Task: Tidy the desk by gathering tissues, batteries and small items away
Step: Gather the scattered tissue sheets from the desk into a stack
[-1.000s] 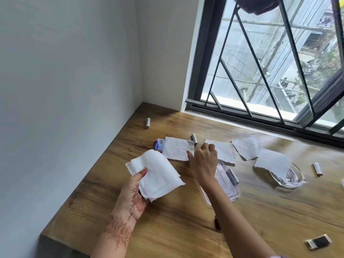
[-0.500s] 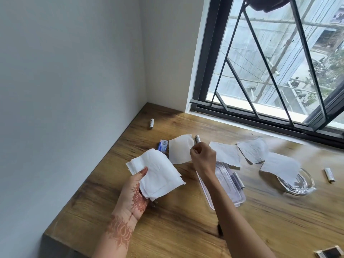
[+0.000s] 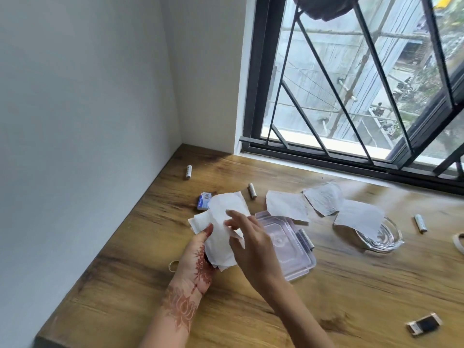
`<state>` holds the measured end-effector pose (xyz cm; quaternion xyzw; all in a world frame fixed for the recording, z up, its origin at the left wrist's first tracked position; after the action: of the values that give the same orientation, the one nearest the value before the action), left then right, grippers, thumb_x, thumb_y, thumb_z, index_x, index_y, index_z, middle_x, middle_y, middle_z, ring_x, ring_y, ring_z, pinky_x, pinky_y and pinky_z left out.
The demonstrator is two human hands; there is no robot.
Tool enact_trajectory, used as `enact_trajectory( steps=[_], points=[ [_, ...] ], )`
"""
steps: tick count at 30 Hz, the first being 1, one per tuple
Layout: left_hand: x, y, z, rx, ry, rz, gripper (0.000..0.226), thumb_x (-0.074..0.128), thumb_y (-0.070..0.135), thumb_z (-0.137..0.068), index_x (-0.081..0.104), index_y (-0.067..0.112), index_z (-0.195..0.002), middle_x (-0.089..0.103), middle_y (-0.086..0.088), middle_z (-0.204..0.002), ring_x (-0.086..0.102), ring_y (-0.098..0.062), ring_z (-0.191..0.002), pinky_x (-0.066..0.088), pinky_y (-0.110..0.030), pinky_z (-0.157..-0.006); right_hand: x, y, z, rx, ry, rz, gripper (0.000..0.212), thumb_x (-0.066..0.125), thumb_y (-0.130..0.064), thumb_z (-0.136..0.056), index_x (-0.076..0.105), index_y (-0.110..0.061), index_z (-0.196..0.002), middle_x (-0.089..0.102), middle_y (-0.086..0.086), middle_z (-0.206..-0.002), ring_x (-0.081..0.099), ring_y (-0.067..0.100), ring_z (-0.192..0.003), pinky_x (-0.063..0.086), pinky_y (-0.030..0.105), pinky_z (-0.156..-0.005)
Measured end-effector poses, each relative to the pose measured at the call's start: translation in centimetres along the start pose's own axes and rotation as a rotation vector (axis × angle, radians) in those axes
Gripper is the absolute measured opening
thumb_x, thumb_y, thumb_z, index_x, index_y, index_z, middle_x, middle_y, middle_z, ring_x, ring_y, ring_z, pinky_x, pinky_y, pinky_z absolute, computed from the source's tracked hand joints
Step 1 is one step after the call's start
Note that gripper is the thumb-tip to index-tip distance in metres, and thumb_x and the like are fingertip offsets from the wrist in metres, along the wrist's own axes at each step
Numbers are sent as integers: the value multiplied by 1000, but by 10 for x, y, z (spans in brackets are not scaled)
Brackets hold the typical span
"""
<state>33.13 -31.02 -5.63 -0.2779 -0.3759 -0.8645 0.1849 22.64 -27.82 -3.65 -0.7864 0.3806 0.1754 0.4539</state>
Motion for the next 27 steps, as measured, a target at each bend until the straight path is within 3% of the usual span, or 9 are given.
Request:
enact_trajectory(
  steps=[2,4,9,14,17,20,23,27],
  points=[
    [6,-6,-1,-14,-26,35,26,45,29,-93,62,11,-101,73,-10,-76,69,-23,-71,56,-32,-62,6,2,12,-6,-55,16,60,60,11,-71,46,-19,-120,68,5,-95,61,22,-89,54,30,-73],
    [9,-9,-1,3,-64,47,34,44,35,-94,63,9,-103,73,-12,-84,68,-26,-81,53,-38,-79,8,4,19,-6,-72,15,56,56,9,-74,43,-20,-120,67,9,-93,61,26,-87,54,36,-70],
    [13,-16,-2,8,-97,29,51,53,48,-86,63,6,-113,65,-15,-105,58,-30,-104,39,-48,-102,6,2,24,-35,-102,49,45,56,2,-82,42,-18,-120,67,10,-95,61,25,-87,54,34,-69],
    [17,-13,-7,8,-34,-46,25,55,29,-89,64,10,-101,73,-9,-83,70,-20,-72,55,-33,-73,-12,3,11,99,-126,-126,25,52,-27,-86,56,-12,-106,65,3,-97,59,13,-88,50,27,-73],
    [18,-9,-10,72,-6,-106,14,51,22,-92,62,14,-95,74,-6,-72,69,-22,-66,56,-31,-55,-28,26,-2,177,35,-142,17,58,-22,-85,62,-10,-96,67,1,-90,60,12,-81,48,22,-71],
    [20,-5,-10,97,26,-124,9,52,19,-92,61,17,-92,73,-4,-73,64,-24,-77,55,-34,-58,-38,74,-12,330,85,40,15,64,-10,-83,63,-8,-97,67,7,-95,60,21,-90,44,24,-73],
    [23,-4,-9,97,42,-120,7,53,18,-91,60,17,-93,68,-8,-89,62,-24,-82,51,-37,-64,-39,117,-15,385,-31,192,28,67,-15,-81,62,-5,-108,63,10,-114,52,24,-111,40,25,-85],
    [26,-3,-9,81,54,-121,6,54,17,-91,59,15,-93,66,-10,-93,61,-26,-84,49,-39,-67,-29,143,-21,384,-207,292,45,63,-24,-86,53,-9,-126,47,7,-139,34,22,-134,34,37,-108]
  ],
)
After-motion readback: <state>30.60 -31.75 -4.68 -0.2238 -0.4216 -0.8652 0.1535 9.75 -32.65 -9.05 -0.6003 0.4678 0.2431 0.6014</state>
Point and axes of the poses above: each hand's wrist, its own z-axis away from the middle knuckle, its own x-axis out of the palm, y = z × x, the point moved 2 cm from there along -z, towards the middle knuckle
